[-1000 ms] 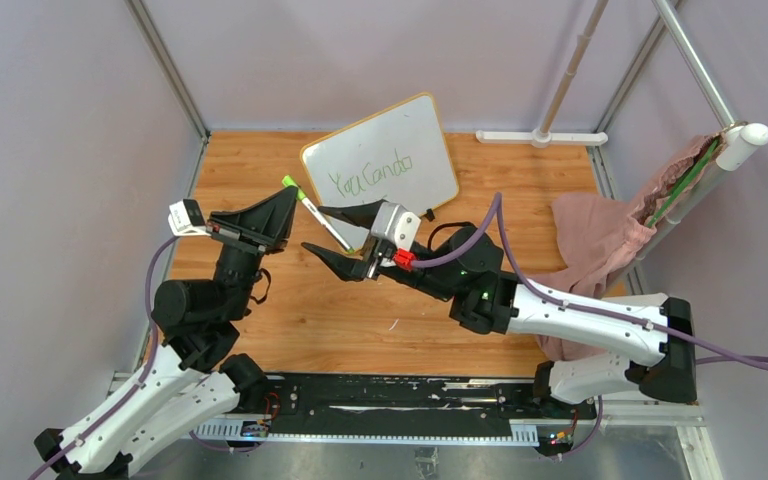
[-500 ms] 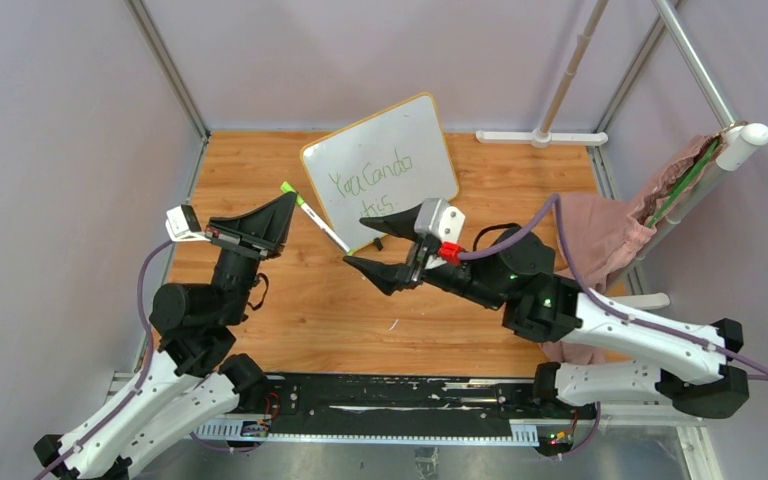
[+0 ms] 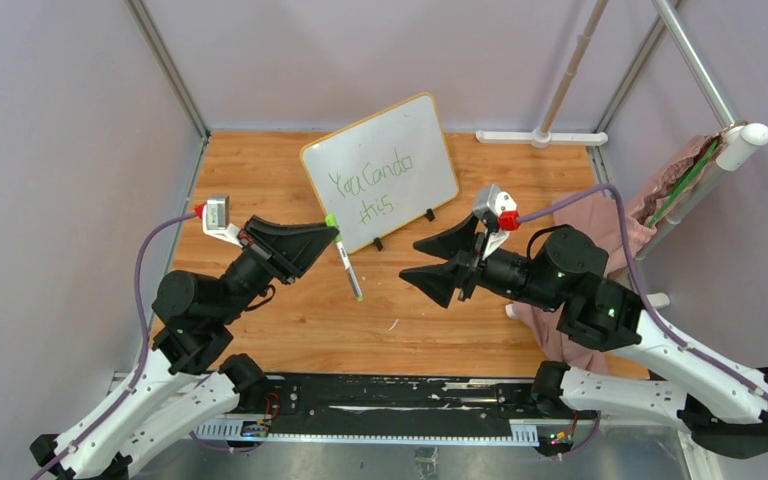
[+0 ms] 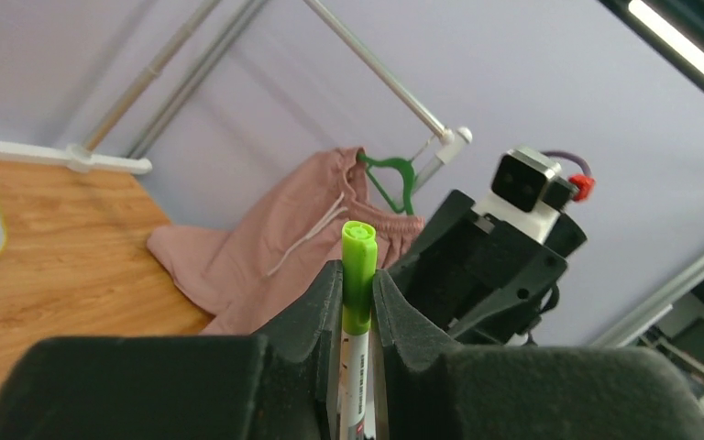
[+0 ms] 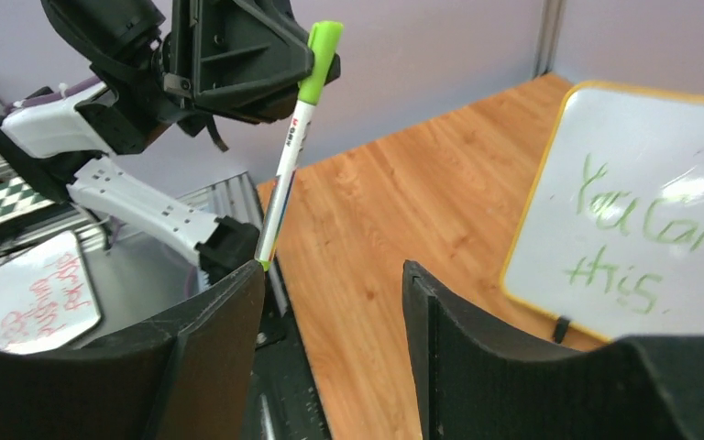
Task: Write a sentence on the whiteboard
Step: Close the whiteboard marker at the center of the board.
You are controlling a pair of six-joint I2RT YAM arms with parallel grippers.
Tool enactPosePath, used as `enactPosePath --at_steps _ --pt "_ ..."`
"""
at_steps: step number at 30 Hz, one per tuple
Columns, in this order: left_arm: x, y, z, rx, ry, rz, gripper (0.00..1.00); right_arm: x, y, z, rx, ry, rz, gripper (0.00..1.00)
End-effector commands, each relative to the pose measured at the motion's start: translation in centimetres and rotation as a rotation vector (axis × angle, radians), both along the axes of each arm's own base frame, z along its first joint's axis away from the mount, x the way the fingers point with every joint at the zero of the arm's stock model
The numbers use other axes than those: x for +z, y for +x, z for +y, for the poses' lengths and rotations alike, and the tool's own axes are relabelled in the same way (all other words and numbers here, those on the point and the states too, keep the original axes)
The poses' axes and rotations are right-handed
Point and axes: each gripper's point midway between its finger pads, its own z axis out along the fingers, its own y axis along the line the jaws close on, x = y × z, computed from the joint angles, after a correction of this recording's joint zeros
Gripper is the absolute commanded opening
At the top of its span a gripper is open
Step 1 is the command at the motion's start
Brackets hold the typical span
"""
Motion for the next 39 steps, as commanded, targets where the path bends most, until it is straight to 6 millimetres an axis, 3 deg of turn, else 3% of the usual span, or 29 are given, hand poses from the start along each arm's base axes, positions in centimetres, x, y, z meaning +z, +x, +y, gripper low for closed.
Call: enactPosePath --at_steps 1,6,17,28,34,39 --pt "-0.7 -2.5 -1.9 -0.155 0.09 -0.075 0.0 -2.1 -2.2 1.4 0.17 0.045 0.185 0.6" --pt "-1.8 -2.6 -2.3 -0.176 0.107 -0.059 0.0 -2.5 -3.0 3.3 0.262 0.111 0.24 0.59" --pt "-2.6 -3.5 -2.7 -0.216 0.148 -0.101 0.0 -3.9 -1.5 6.6 0.268 0.166 0.327 0.55" --pt "-3.7 -3.1 -2.5 -0.188 0.16 -0.096 0.0 -4.2 -2.0 7.3 0.317 0.175 0.342 0.58" --pt "-3.5 -3.1 -2.3 -0.18 0.152 -0.1 0.0 -4.6 -2.0 7.5 0.32 0.16 0.357 0.49" --pt "-3.3 -3.0 -2.0 -0.165 0.141 -0.096 0.0 -5.3 -2.6 8.1 0.354 0.133 0.389 0.48"
